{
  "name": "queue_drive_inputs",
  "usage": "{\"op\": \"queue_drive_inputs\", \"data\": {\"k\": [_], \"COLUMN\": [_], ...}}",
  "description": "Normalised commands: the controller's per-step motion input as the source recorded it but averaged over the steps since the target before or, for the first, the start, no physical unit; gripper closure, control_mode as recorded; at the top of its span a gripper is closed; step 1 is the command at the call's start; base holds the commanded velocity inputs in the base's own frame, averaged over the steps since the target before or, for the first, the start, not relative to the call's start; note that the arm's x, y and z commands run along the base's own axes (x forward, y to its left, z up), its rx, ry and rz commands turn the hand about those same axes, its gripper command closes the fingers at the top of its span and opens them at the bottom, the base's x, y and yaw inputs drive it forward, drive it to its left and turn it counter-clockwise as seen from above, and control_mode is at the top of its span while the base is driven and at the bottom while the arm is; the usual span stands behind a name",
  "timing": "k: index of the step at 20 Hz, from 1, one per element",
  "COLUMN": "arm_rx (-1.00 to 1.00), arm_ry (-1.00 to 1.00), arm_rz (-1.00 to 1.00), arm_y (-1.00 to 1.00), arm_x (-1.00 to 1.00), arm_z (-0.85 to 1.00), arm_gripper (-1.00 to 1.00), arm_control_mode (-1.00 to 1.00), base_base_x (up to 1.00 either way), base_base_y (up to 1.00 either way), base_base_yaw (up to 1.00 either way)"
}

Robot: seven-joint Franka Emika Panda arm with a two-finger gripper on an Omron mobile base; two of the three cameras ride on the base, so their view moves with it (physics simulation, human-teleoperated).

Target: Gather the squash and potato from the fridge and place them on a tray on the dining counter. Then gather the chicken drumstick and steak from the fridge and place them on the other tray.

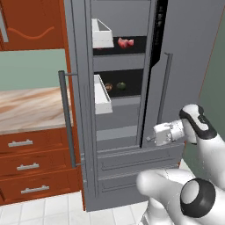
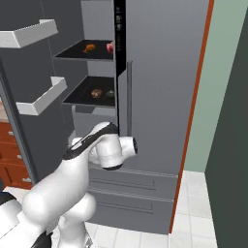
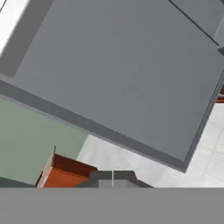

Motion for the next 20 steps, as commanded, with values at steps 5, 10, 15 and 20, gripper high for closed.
{"op": "queue_drive_inputs", "data": {"k": [5,10,15,20], "arm_rx": [-0.43,-0.37,-0.45,-0.55], "arm_ry": [0.01,0.0,0.0,0.02], "arm_rz": [-0.43,-0.52,-0.41,-0.29], "arm_y": [-0.06,-0.21,-0.02,0.0], "arm_x": [0.0,0.0,0.0,0.02], "arm_z": [0.24,0.02,0.0,0.03], "arm_gripper": [1.0,1.0,1.0,1.0], "arm_control_mode": [-1.0,-1.0,-1.0,-1.0], "base_base_x": [0.0,0.0,0.0,0.0], "base_base_y": [0.0,0.0,0.0,0.0], "base_base_yaw": [0.0,0.0,0.0,0.0]}}
